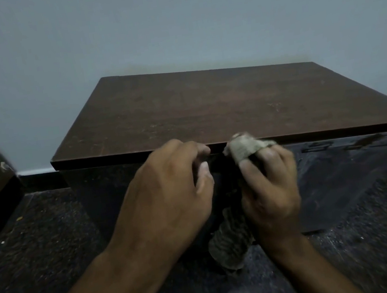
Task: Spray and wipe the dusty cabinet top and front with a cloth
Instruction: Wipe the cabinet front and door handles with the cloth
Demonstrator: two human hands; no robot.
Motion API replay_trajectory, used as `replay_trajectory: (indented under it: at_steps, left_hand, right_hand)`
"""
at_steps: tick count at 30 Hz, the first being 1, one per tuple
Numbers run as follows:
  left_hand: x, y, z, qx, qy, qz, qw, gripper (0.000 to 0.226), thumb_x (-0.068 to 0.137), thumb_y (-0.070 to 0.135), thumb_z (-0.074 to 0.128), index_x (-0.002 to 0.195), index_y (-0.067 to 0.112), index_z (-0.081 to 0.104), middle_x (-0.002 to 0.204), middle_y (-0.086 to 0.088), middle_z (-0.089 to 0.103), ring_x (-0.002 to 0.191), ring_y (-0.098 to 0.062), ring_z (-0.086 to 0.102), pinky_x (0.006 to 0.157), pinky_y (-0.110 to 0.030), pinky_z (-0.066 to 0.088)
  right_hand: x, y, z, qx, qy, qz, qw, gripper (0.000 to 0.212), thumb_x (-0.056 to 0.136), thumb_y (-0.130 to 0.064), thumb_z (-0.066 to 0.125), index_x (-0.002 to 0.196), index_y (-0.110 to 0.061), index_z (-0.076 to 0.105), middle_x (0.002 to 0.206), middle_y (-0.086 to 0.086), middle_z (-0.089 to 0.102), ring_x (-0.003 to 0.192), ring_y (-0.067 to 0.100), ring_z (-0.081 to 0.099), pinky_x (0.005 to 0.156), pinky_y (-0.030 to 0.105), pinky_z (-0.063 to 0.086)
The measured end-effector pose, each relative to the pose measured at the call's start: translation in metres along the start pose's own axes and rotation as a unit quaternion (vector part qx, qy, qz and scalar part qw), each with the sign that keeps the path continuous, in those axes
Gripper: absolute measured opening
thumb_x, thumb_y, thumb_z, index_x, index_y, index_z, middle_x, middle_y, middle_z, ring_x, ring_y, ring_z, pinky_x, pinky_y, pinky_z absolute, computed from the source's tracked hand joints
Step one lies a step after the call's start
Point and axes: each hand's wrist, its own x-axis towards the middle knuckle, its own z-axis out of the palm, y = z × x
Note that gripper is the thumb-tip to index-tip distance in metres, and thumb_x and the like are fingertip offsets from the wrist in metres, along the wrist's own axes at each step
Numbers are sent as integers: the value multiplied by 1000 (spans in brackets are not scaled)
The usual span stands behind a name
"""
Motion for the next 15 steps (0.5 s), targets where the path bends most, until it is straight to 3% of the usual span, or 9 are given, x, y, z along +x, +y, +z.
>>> replay_trajectory:
  at_steps: [5,11,15]
  left_hand:
    - [-3,3,15,-7,-30,-30,999,27,86,43,51,108,35,65,93,17,63,86,-3,61,77,-33,54]
    - [-4,-10,10,32,-14,-54,998,26,87,39,57,109,34,70,94,16,66,84,-3,61,76,-26,51]
    - [-4,-12,12,17,-25,-46,998,26,88,36,57,109,31,71,98,11,70,92,-10,65,83,-30,54]
  right_hand:
    - [-16,-8,18,8,-22,-4,1000,9,92,-1,70,93,8,73,96,22,67,95,34,55,99,28,42]
    - [-27,-4,21,11,-11,-13,1000,5,88,7,68,87,6,73,90,19,67,96,33,57,87,45,52]
    - [-15,-14,30,41,-7,-27,999,7,90,7,67,88,10,72,89,22,68,89,38,63,90,48,53]
